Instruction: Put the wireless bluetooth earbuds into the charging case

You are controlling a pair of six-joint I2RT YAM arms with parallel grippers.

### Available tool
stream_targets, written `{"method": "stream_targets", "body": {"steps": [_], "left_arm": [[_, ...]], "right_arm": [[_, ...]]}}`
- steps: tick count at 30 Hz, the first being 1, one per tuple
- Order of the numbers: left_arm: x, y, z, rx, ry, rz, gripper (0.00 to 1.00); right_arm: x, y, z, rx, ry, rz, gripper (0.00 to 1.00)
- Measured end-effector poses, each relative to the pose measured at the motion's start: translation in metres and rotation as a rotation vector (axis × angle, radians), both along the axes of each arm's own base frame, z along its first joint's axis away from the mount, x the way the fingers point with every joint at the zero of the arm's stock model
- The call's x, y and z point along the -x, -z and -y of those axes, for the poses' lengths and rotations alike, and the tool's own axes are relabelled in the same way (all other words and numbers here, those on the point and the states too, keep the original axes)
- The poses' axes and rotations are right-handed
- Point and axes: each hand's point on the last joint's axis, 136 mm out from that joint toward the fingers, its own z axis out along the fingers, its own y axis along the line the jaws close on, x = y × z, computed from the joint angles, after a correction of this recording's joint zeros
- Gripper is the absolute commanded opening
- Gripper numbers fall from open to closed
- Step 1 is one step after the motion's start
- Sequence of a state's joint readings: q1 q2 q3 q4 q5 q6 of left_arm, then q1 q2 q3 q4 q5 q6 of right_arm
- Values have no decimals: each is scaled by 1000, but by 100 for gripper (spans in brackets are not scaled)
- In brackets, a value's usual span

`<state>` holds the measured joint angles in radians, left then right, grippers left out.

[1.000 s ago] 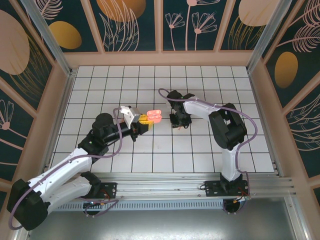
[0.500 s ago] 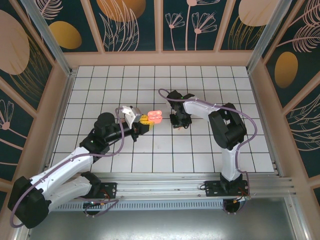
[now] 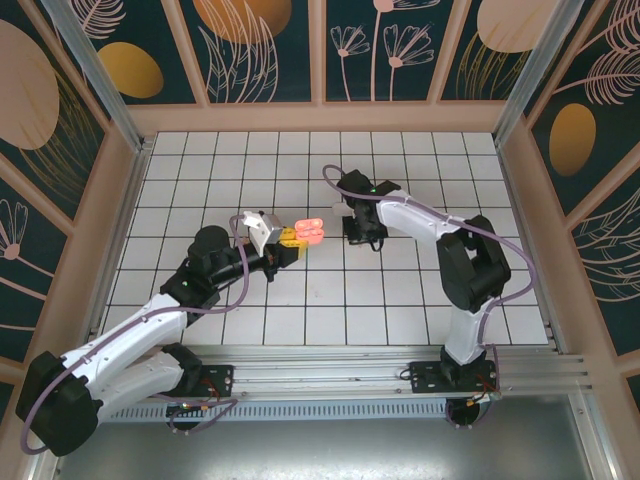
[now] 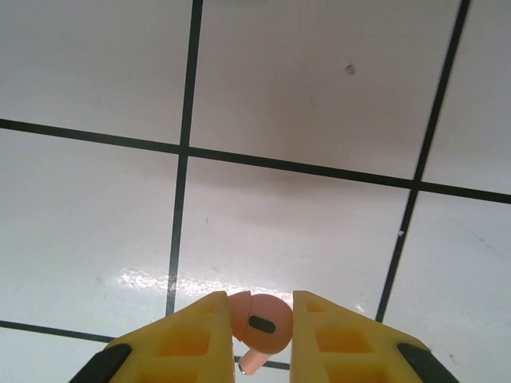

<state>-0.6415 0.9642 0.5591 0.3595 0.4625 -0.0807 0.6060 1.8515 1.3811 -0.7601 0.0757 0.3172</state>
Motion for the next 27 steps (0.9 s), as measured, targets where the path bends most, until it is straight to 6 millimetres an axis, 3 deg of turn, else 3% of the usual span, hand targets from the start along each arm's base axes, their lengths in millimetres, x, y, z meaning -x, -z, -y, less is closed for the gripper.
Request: {"method": "stream_targets", "body": {"steps": [4, 11, 27], "left_arm": [[0, 2, 0, 13, -2, -4, 14], [-9, 10, 5, 20, -15, -38, 14], [-23, 0, 7, 95, -59, -35, 14]], "right_arm": [[0, -22, -3, -20, -3, 57, 17], [3, -78, -11, -97, -15, 193, 17], [22, -174, -9, -275, -19, 427, 16]]}}
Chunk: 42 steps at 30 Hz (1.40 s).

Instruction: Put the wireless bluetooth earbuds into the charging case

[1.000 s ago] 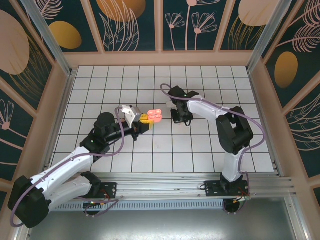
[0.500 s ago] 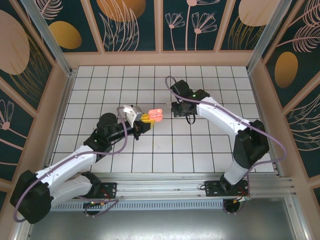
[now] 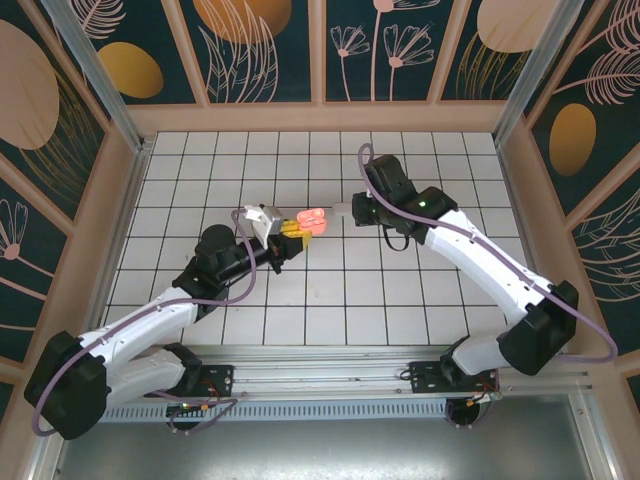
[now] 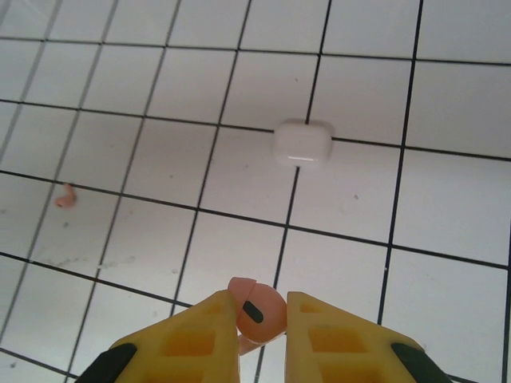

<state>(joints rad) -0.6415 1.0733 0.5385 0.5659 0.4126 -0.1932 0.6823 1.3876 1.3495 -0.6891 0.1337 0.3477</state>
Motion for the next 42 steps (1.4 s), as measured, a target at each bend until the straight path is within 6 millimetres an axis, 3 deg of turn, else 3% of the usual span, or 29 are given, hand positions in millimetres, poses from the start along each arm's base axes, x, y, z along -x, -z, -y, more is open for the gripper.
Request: {"method": "stream_targets", "body": {"steps": [14, 19, 33, 42], "left_arm": [[-4, 4, 3, 4, -2, -1, 13], [-5, 5, 3, 2, -2, -3, 14], [-5, 4, 3, 4, -2, 0, 14], [-1, -6, 1, 20, 1, 23, 14]], "right_arm": [[22, -70, 0, -184, -47, 192, 16], [33, -90, -12, -253, -117, 246, 16], [58, -79, -66, -167, -331, 261, 15], [61, -74, -76, -99, -378, 291, 16]]}}
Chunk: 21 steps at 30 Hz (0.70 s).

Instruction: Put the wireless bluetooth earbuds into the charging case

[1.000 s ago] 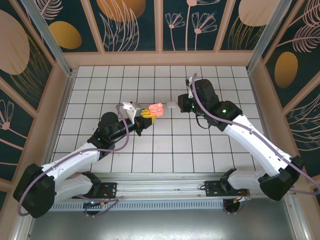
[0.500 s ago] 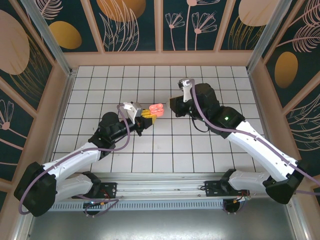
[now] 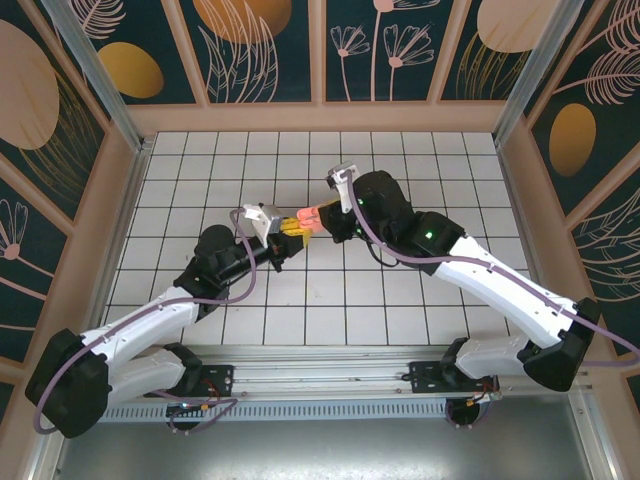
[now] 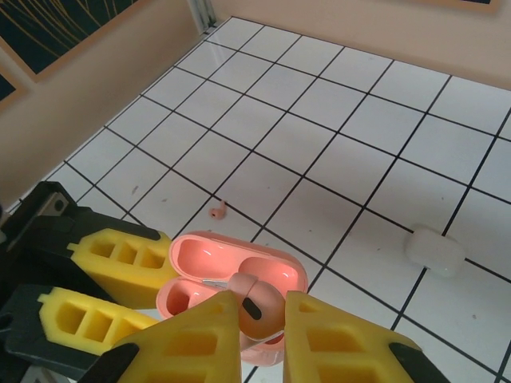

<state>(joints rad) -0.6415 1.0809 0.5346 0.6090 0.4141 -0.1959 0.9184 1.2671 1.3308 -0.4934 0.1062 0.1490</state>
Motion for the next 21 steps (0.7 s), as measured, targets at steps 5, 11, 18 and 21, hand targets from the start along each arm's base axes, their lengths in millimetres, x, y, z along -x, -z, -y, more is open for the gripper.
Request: {"method": "stream_targets", "body": {"steps": [5, 11, 18, 21], "left_arm": [[2, -2, -1, 2, 4, 3, 14], [4, -3, 0, 3, 16, 3, 14], [9, -2, 2, 1, 46, -1, 14], [11, -2, 3, 1, 56, -1, 14]], "right_arm": [[-2, 0, 2, 29, -6, 31, 16], [-3, -1, 2, 56, -20, 63, 16], [0, 6, -1, 76, -69, 93, 16], [3, 11, 0, 86, -91, 96, 15]]}}
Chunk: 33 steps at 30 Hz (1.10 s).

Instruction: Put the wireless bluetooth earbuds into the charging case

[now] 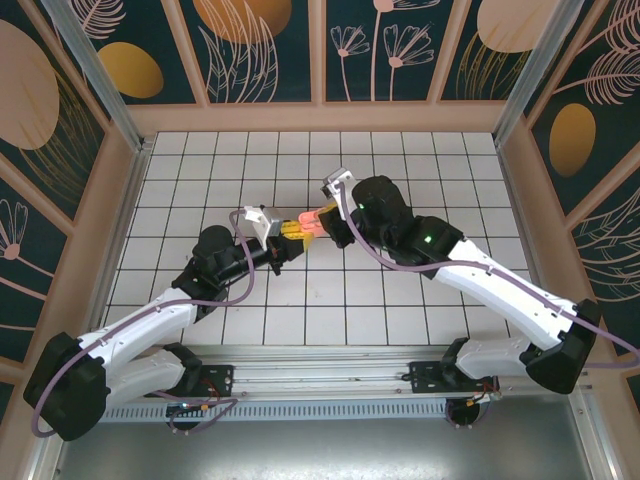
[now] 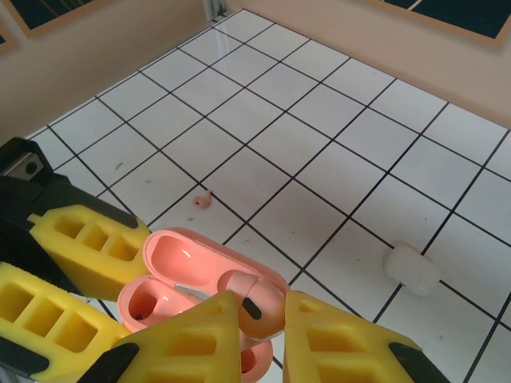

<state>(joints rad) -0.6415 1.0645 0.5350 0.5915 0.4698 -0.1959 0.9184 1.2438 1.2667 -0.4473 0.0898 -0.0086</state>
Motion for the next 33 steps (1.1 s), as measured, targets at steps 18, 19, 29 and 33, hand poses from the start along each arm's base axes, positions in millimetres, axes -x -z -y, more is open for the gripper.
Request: {"method": "stream_targets", "body": {"steps": [18, 19, 29, 33], "left_arm": [[6, -5, 0, 6, 24, 7, 14], [6, -5, 0, 6, 24, 7, 14], [6, -9, 1, 8, 31, 10, 14], [6, -9, 1, 8, 31, 10, 14]], "right_arm": [[10, 4, 2, 26, -66, 29, 14], [10, 4, 2, 29, -68, 29, 14], [10, 5, 2, 42, -78, 42, 14], [11, 5, 2, 41, -82, 41, 15]]}}
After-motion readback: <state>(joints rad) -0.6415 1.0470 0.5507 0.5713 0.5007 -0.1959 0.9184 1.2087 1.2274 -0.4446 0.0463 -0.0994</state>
